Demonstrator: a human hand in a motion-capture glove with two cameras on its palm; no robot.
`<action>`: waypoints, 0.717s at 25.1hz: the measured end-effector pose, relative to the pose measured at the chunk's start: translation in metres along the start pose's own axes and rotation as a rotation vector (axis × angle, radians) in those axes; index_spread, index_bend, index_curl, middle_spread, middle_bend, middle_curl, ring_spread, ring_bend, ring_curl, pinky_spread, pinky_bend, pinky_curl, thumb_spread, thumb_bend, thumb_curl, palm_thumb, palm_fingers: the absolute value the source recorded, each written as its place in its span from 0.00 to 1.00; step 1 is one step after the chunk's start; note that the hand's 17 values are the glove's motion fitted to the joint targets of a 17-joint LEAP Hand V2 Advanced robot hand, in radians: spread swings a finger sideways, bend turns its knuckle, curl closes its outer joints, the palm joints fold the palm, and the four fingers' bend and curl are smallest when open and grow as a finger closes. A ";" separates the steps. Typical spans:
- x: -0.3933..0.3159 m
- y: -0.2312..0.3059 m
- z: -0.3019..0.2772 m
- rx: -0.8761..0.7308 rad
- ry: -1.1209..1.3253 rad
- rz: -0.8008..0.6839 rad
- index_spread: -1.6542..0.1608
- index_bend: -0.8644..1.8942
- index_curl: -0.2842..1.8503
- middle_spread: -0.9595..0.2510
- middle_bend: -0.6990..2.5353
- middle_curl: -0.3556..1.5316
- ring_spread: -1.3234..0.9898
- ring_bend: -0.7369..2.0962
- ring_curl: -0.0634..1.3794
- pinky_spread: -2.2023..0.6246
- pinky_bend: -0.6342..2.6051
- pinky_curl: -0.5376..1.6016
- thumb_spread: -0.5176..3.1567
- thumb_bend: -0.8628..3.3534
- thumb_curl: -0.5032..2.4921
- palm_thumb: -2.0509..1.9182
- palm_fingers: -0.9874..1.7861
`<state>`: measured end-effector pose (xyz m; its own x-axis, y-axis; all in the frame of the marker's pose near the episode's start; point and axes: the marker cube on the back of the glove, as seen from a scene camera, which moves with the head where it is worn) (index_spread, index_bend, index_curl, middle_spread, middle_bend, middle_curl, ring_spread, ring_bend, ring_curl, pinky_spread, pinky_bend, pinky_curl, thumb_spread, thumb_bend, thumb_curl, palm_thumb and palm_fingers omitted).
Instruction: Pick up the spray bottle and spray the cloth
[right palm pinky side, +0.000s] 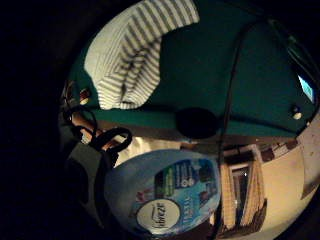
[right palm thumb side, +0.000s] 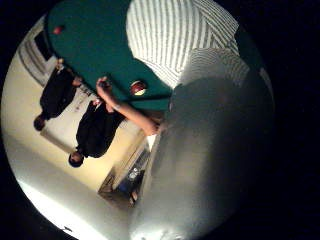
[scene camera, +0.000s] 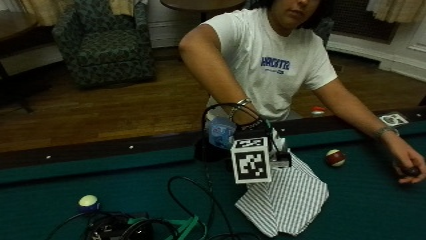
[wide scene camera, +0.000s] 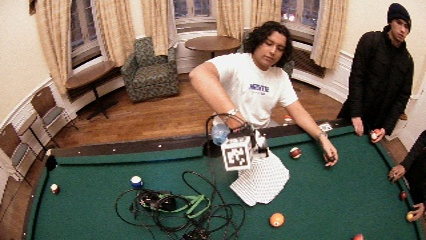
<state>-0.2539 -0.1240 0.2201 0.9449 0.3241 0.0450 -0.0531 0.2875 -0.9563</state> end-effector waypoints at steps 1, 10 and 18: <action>0.002 -0.007 0.006 -0.020 0.024 0.015 0.74 0.38 0.35 0.63 0.35 0.43 0.49 0.42 0.33 0.79 0.24 0.34 0.40 0.20 0.32 0.70 0.77; 0.016 -0.049 0.043 -0.125 0.164 0.122 0.74 0.38 0.35 0.63 0.35 0.43 0.49 0.42 0.33 0.79 0.24 0.34 0.40 0.20 0.32 0.70 0.77; -0.001 -0.023 0.019 -0.051 0.112 0.010 0.74 0.38 0.35 0.63 0.35 0.43 0.49 0.42 0.33 0.79 0.24 0.34 0.40 0.20 0.32 0.70 0.77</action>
<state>-0.2593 -0.1141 0.2476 0.9748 0.2229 0.0053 -0.0491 0.2378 -0.9701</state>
